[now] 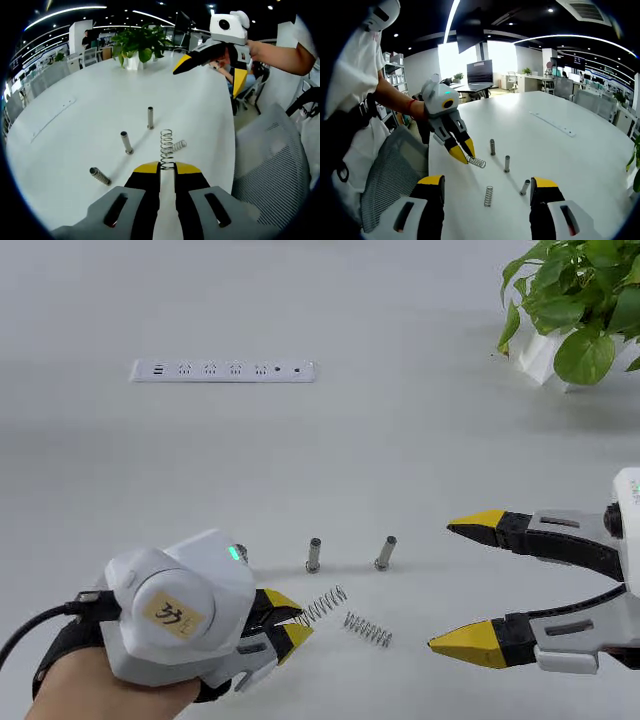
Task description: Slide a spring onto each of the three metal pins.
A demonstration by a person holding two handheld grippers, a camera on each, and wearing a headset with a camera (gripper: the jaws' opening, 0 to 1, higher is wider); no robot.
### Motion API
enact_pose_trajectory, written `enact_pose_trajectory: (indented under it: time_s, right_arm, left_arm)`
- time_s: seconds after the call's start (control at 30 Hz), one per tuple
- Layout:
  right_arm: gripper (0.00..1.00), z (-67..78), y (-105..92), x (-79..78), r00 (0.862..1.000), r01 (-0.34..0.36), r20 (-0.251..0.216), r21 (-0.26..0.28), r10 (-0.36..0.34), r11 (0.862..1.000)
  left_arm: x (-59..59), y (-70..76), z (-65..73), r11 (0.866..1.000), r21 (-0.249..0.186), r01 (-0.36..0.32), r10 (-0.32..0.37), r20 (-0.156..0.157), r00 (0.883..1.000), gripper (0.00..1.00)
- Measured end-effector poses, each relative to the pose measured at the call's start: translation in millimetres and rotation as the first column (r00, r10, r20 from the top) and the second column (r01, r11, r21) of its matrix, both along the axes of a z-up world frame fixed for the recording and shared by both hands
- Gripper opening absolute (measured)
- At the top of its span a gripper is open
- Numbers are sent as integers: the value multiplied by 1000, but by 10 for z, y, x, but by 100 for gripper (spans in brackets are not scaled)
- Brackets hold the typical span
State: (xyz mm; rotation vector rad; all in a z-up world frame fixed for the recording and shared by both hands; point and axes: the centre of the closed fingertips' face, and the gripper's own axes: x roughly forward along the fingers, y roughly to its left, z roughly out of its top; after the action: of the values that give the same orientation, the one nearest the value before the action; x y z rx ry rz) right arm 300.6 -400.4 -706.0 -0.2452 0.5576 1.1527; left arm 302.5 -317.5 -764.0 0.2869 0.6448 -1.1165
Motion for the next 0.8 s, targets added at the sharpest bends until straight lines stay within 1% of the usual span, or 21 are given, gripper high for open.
enact_pose_trajectory:
  time_s: [0.03, 0.07, 0.1, 0.13, 0.17, 0.2, 0.23, 0.3, 0.37, 0.4, 0.43, 0.53, 0.7, 0.8]
  right_arm:
    - [67, 4, 13, 1, 1000, -10, 1, -2, 10, 1000]
    - [65, 19, 42, 0, 1000, -23, 3, -2, 23, 1000]
    - [64, 29, 66, -7, 999, -33, 1, -3, 33, 999]
    - [60, 45, 104, -22, 999, -53, -2, -4, 53, 999]
    - [58, 57, 133, -31, 998, -65, -3, -5, 65, 998]
    - [57, 72, 167, -38, 997, -76, -2, -2, 76, 997]
    - [55, 93, 217, -53, 996, -90, -6, 6, 90, 996]
    - [51, 114, 289, -91, 992, -123, -22, 13, 123, 992]
    - [45, 141, 340, -107, 989, -144, -19, 18, 145, 989]
    - [43, 161, 370, -112, 988, -154, -21, 22, 154, 988]
    - [41, 142, 379, -92, 986, -161, -25, 29, 162, 987]
    - [34, 187, 428, -100, 982, -186, -28, 40, 187, 982]
    - [22, 248, 479, -178, 971, -234, -33, 40, 235, 972]
    - [20, 259, 491, -206, 967, -252, -36, 35, 254, 967]
  left_arm:
    - [-14, -22, 55, 1000, -20, 8, -8, 4, 1000, 7]
    - [-29, -19, 109, 1000, -26, 6, -6, 4, 1000, 7]
    - [-40, -28, 148, 999, -32, 15, -14, 12, 1000, 7]
    - [-66, -48, 212, 998, -47, 31, -30, 20, 999, 7]
    - [-80, -59, 252, 998, -54, 38, -37, 23, 999, 7]
    - [-88, -63, 285, 998, -55, 40, -39, 27, 999, 7]
    - [-106, -89, 349, 996, -71, 57, -54, 39, 998, 7]
    - [-127, -112, 436, 994, -87, 68, -64, 47, 997, 7]
    - [-152, -138, 498, 991, -100, 88, -82, 61, 995, 7]
    - [-172, -152, 534, 989, -109, 97, -90, 63, 994, 7]
    - [-189, -163, 557, 988, -115, 105, -98, 64, 993, 7]
    - [-237, -190, 610, 983, -130, 128, -119, 73, 990, 7]
    - [-286, -212, 644, 978, -144, 149, -139, 78, 987, 7]
    - [-307, -225, 672, 975, -155, 158, -147, 82, 986, 7]
